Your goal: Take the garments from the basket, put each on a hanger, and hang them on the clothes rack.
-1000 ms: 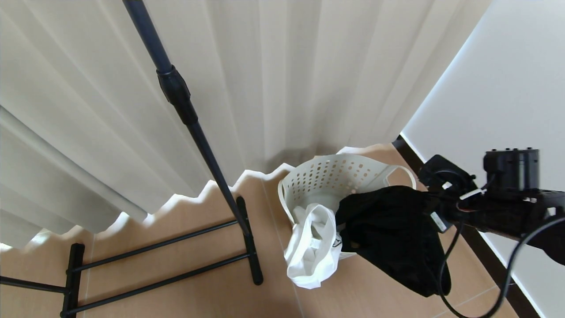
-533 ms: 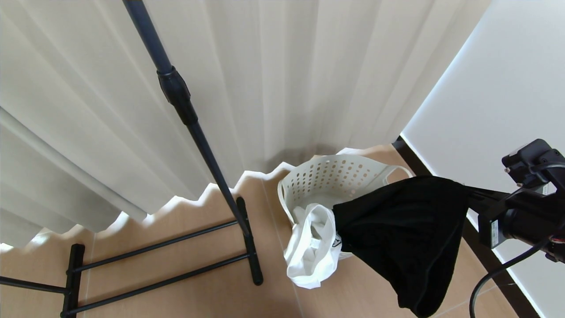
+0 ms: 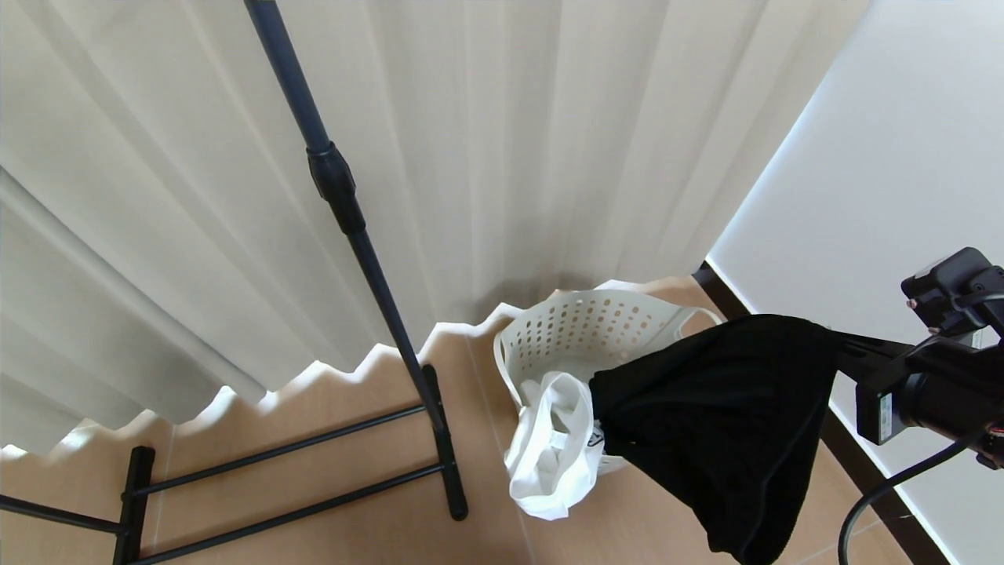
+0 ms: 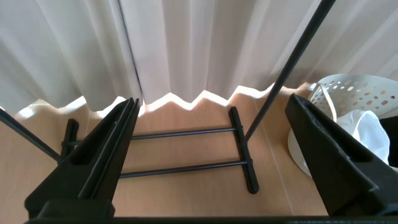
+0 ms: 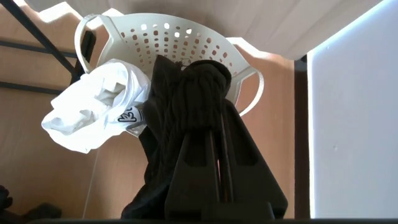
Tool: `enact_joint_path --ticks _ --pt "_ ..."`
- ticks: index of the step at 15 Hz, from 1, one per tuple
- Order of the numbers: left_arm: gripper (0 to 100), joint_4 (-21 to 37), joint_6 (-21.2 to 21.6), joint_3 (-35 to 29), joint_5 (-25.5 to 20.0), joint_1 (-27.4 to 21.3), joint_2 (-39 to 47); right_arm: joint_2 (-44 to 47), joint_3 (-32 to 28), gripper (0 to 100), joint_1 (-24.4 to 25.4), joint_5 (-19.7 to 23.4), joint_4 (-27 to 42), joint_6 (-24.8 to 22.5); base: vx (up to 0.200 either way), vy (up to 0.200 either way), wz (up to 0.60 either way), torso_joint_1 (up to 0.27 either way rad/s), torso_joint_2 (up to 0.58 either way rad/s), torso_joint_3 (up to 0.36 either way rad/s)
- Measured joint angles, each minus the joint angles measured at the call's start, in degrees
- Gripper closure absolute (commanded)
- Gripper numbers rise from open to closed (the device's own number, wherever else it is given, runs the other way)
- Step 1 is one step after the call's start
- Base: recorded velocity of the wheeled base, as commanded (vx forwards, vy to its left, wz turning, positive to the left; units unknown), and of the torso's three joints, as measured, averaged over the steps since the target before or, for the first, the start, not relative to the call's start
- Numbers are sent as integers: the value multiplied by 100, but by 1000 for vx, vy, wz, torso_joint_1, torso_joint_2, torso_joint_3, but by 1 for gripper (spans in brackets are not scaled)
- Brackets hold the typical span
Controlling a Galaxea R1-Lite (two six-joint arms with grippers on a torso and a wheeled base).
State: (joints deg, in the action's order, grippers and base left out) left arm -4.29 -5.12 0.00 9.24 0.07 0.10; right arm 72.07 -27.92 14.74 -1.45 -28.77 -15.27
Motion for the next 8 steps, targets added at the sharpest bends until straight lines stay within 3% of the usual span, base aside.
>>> enact_joint_path --ticks 8 --pt "0 0 -5 0 0 -2 0 56 2 100 -2 1 1 9 0 0 0 1 3 206"
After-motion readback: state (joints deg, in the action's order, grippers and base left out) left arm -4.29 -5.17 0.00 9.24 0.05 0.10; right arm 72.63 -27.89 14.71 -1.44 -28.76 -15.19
